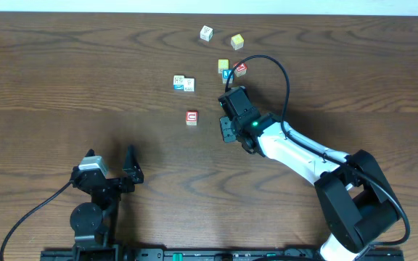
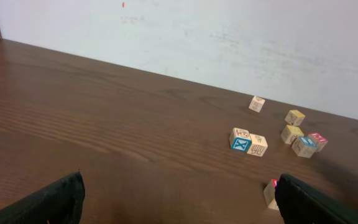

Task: Lift 4 blocks

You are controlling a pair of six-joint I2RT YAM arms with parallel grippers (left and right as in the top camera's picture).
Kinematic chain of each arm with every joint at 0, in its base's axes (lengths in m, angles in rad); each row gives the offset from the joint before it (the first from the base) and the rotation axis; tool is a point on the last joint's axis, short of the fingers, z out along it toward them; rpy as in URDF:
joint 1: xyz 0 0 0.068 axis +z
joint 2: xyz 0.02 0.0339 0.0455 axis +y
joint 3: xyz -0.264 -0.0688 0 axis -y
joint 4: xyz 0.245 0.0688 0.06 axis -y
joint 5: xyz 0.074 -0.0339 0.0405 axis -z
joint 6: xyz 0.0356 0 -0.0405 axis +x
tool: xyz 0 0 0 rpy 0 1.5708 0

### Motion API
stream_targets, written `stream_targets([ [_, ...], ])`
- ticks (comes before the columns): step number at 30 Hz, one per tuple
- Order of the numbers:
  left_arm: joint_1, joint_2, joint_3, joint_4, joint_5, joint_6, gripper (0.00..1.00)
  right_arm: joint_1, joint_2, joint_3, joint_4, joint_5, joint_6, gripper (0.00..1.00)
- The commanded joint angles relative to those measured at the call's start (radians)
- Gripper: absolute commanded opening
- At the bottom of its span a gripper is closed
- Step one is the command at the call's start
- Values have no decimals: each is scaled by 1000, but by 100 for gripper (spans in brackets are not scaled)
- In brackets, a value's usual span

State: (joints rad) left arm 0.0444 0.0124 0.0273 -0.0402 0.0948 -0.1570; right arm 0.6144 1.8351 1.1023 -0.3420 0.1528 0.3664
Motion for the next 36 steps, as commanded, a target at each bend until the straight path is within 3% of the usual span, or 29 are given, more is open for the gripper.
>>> stream_targets([
  [1, -2, -2, -23, -23, 6, 6, 98, -1, -2, 11, -2, 3, -8, 12],
  [16, -2, -2, -23, -23, 6, 6, 98, -2, -2, 10, -33, 8, 30, 1],
  [36, -2, -2, -23, -23, 6, 6, 98, -1, -2, 9, -67, 7, 84, 1],
])
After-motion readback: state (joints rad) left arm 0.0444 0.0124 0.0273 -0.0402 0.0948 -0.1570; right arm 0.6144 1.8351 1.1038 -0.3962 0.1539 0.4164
